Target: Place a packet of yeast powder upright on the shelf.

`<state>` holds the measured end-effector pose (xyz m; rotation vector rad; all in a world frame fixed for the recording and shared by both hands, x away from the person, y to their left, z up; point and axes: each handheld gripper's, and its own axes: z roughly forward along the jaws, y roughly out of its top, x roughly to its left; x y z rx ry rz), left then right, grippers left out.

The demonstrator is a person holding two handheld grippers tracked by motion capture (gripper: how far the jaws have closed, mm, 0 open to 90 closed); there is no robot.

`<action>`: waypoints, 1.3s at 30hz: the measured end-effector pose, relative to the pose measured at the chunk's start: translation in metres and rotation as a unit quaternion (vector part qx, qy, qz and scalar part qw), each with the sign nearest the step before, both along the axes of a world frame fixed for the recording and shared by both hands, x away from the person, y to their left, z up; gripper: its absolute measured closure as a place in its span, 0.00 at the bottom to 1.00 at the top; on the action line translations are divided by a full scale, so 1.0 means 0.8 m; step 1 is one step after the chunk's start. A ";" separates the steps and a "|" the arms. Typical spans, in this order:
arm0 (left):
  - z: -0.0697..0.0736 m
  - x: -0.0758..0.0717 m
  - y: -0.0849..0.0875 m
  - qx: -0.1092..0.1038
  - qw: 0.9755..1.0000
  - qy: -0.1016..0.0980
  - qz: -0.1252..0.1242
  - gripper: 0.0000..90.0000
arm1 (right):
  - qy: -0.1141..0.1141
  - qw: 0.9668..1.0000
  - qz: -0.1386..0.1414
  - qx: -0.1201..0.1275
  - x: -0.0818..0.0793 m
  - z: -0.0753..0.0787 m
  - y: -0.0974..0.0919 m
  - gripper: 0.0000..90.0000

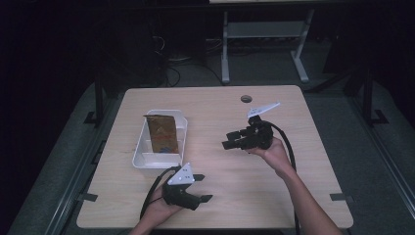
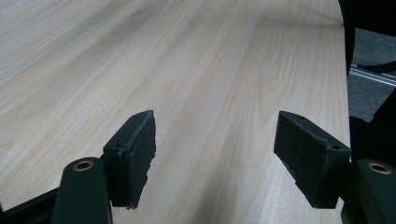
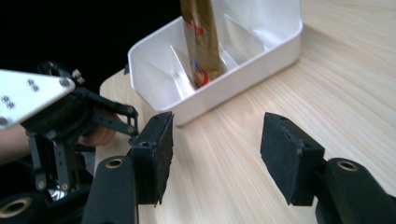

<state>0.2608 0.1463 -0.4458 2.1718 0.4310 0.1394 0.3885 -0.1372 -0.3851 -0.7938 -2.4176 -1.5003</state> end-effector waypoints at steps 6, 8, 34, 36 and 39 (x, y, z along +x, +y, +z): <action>0.000 0.000 0.000 0.004 1.000 -0.003 -0.001 0.32 | 0.006 1.000 -0.018 -0.007 -0.008 -0.015 -0.025 0.47; 0.000 0.002 0.001 0.004 1.000 -0.002 0.000 0.32 | 0.010 1.000 -0.022 -0.002 -0.011 -0.019 -0.033 0.47; -0.001 0.003 0.002 0.001 1.000 0.002 0.002 0.32 | 0.018 0.998 -0.055 -0.023 -0.079 -0.057 -0.100 0.40; -0.001 0.002 0.002 -0.001 1.000 0.003 0.001 0.32 | 0.016 0.998 -0.058 -0.028 -0.085 -0.062 -0.104 0.39; -0.001 0.003 0.002 0.001 1.000 0.004 0.002 0.31 | 0.016 0.998 -0.063 -0.027 -0.093 -0.068 -0.110 0.38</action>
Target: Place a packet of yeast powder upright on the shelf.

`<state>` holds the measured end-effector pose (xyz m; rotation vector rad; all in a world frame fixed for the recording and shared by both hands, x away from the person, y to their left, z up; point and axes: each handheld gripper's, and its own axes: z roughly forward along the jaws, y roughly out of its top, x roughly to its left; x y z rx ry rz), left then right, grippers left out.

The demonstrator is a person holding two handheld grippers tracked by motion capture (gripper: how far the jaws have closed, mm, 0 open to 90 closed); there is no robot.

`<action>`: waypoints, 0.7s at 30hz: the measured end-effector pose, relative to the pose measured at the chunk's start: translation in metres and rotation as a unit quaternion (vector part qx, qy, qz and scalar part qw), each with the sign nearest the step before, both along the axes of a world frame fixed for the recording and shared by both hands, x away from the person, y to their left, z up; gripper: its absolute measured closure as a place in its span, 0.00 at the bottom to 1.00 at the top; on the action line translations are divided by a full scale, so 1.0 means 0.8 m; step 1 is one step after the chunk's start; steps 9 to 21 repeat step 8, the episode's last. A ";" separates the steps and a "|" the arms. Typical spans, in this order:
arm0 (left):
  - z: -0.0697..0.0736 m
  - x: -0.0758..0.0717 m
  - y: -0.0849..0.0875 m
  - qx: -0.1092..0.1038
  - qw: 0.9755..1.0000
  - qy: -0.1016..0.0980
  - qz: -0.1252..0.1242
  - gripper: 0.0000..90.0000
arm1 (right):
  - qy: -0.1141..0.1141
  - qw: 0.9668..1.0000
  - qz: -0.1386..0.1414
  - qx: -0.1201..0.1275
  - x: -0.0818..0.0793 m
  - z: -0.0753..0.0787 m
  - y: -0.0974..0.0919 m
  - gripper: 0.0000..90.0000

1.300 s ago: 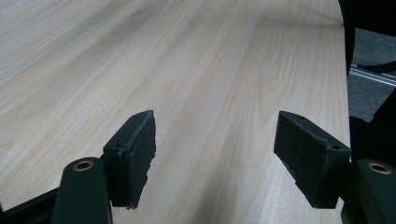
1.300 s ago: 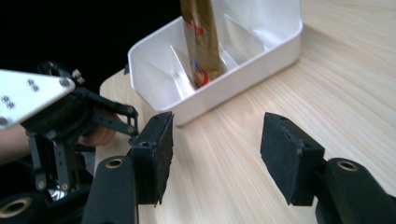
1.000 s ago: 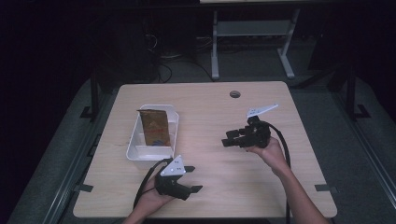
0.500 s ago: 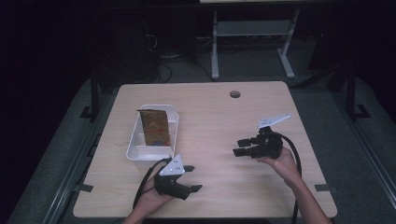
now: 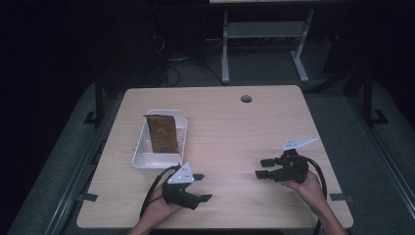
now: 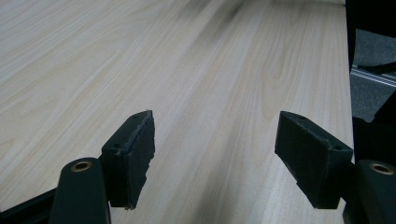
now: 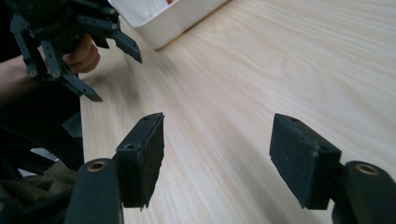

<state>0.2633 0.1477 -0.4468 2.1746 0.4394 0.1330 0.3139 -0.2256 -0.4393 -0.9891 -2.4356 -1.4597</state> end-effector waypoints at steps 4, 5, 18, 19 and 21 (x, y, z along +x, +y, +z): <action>0.000 0.000 0.000 -0.002 1.000 0.001 -0.001 0.31 | -0.011 1.000 -0.014 0.008 -0.013 -0.008 -0.009 0.35; 0.000 -0.001 0.001 -0.003 1.000 0.001 -0.001 0.31 | -0.013 1.000 -0.017 0.011 -0.016 -0.009 -0.010 0.34; 0.000 0.000 0.002 -0.005 1.000 0.002 0.001 0.31 | -0.011 1.000 -0.019 0.023 -0.021 -0.010 -0.010 0.32; 0.000 0.000 0.002 -0.005 1.000 0.002 0.001 0.31 | -0.011 1.000 -0.019 0.023 -0.021 -0.010 -0.010 0.32; 0.000 0.000 0.002 -0.005 1.000 0.002 0.001 0.31 | -0.011 1.000 -0.019 0.023 -0.021 -0.010 -0.010 0.32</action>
